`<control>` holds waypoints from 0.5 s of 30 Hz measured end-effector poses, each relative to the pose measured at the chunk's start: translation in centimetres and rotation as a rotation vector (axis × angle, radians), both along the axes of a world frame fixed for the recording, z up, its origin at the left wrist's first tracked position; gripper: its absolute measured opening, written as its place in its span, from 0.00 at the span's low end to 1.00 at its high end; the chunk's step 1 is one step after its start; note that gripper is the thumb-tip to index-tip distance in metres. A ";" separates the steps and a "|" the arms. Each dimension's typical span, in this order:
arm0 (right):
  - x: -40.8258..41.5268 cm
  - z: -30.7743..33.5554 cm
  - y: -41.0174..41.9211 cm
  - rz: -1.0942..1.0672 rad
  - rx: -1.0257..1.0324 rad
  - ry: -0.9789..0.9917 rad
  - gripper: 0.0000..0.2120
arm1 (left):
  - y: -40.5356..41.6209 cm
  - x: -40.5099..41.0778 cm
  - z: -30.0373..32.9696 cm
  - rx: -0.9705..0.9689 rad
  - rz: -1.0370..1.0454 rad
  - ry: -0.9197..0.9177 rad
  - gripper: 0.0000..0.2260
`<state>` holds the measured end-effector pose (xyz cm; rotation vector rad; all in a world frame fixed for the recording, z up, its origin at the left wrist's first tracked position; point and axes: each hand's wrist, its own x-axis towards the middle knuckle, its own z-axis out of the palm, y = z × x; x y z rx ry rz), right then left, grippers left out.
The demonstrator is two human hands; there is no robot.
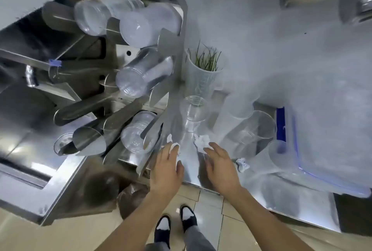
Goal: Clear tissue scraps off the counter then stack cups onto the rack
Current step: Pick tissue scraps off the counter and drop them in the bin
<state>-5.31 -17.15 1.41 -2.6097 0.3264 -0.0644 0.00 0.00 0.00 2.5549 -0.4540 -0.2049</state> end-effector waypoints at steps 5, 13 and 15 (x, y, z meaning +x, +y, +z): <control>3.9 -0.8 -1.4 0.149 -0.163 0.085 0.20 | -2.0 1.9 0.3 0.083 0.033 0.006 0.18; 5.7 -2.5 -3.1 0.284 -0.147 0.221 0.22 | -3.0 2.6 -1.2 0.157 0.146 0.116 0.17; 5.8 -2.6 -3.3 0.288 -0.116 0.247 0.23 | -3.1 2.3 -1.4 0.137 0.178 0.124 0.15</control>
